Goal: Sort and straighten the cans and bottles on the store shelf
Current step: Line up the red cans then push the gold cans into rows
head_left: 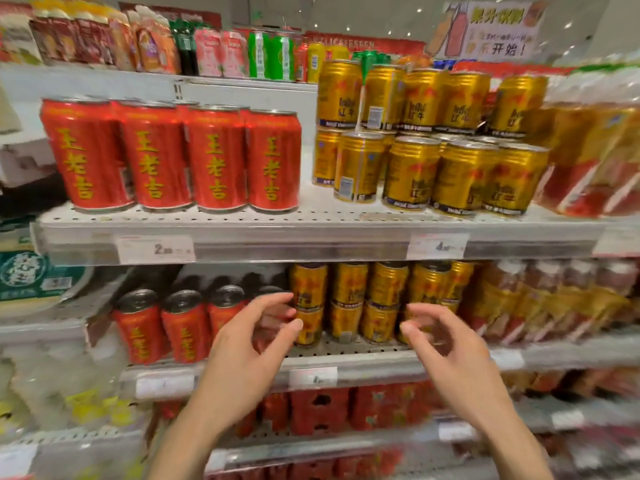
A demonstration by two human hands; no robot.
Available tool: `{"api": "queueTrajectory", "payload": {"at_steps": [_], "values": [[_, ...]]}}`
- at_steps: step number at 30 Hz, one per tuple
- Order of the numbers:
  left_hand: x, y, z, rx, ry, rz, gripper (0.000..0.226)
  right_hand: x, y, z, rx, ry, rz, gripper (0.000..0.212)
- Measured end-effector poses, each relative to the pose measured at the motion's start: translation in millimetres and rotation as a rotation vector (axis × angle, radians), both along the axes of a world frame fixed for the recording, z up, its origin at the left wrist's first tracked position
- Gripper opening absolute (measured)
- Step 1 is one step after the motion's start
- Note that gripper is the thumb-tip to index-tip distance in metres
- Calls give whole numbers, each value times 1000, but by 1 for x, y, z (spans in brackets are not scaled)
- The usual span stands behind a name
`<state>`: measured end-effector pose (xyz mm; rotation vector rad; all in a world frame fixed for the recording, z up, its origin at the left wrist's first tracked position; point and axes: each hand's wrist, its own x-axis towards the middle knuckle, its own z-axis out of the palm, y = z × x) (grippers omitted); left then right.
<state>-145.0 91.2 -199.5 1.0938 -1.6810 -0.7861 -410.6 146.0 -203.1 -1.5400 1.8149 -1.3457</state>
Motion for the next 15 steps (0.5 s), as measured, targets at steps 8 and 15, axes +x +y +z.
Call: {"api": "queueTrajectory", "payload": {"at_steps": [8,15], "values": [[-80,9,9,-20,-104,22,28,-89,1,12,11,136,45,19],[-92,-1,47,-161,-169,17,28,-106,-4,56,-124,255,11,15]]}}
